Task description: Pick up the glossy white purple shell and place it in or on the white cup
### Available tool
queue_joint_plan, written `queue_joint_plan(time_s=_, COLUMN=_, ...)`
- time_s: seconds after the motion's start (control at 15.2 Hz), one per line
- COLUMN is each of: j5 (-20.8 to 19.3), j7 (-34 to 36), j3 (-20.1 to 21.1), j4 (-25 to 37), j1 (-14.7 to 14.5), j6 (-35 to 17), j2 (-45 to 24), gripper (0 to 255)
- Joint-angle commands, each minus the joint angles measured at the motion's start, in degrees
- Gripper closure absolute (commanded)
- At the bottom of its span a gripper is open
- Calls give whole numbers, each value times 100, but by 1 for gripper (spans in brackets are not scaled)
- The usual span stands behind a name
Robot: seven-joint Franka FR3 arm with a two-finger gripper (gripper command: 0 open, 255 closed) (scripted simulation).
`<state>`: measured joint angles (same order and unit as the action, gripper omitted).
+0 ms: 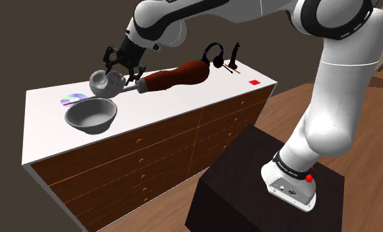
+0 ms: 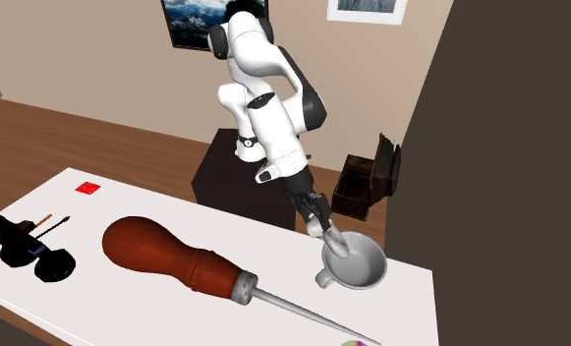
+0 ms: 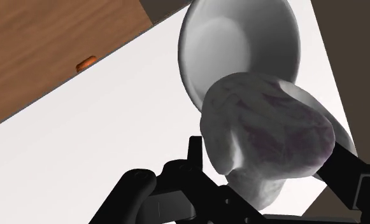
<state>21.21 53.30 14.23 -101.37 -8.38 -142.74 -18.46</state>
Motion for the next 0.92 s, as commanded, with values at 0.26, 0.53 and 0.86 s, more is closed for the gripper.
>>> queue_joint_plan(time_s=0.26, j5=-610, j7=860, j3=-120, j4=1249, j1=-611, j6=179, j2=-877, gripper=255)
queue_joint_plan(time_s=0.53, j5=-567, j7=771, j3=-102, j4=1104, j1=-605, j6=-67, j2=-986, gripper=255)
queue_joint_plan(time_s=0.86, j5=-518, j7=660, j3=-74, j4=956, j1=-595, j6=-364, j2=-1146, gripper=255)
